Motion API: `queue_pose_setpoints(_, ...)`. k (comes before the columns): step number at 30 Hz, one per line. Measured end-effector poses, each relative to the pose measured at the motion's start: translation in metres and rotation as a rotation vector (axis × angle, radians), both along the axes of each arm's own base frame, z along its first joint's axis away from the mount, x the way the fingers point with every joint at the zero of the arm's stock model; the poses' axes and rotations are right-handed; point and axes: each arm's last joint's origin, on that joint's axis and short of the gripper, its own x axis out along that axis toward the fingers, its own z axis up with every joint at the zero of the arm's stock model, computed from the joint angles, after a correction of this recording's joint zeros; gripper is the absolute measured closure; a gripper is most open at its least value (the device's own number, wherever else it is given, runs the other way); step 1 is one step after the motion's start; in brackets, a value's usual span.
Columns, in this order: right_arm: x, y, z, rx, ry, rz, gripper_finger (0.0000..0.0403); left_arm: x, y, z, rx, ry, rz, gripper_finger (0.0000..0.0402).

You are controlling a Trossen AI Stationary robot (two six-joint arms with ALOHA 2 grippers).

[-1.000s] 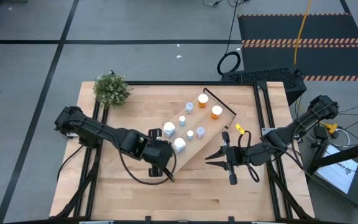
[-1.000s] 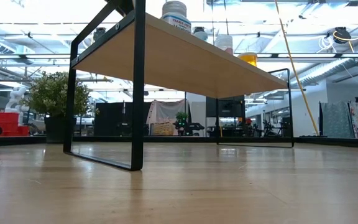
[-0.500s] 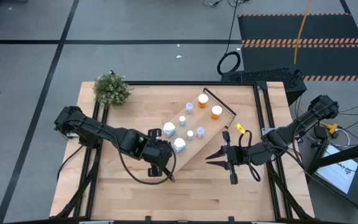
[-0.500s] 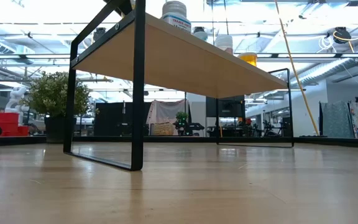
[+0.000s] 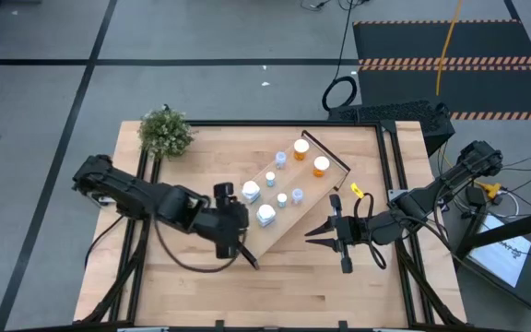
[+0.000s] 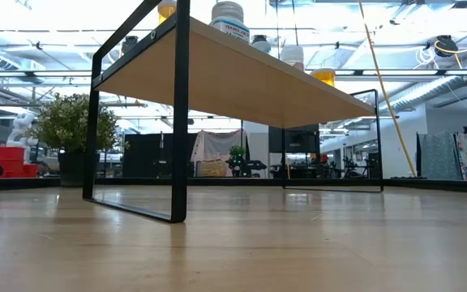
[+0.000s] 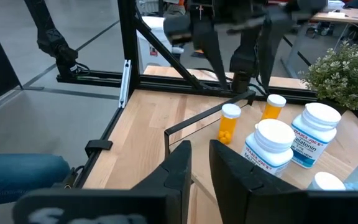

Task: Pick and place medicine bottles onto shelf by color
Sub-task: Return to Home Position

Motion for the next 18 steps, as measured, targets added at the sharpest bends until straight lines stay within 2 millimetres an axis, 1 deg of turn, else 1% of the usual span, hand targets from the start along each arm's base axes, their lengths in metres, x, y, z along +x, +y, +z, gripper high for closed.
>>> queue_pose_setpoints(5, -0.002, 0.002, 0.001, 0.001, -0.001, 0.010, 0.0353, -0.024, -0.008, 0.024, 0.084, -0.120, 0.017, 0.0165)
queue_pose_setpoints(8, -0.007, 0.004, 0.003, 0.006, -0.010, 0.029, 0.0353, -0.044, -0.017, 0.029, 0.155, -0.178, 0.026, 0.0165)
queue_pose_setpoints(10, -0.013, 0.006, 0.005, -0.026, -0.001, 0.056, 0.0353, -0.058, -0.022, 0.028, 0.192, -0.207, 0.022, 0.0165)
queue_pose_setpoints(13, -0.025, 0.005, 0.000, -0.049, -0.012, 0.090, 0.0353, -0.078, -0.026, 0.025, 0.224, -0.252, 0.000, 0.0167)
queue_pose_setpoints(18, -0.042, -0.003, -0.010, -0.003, -0.061, 0.101, 0.0353, -0.102, -0.018, 0.014, 0.193, -0.337, -0.055, 0.0196)
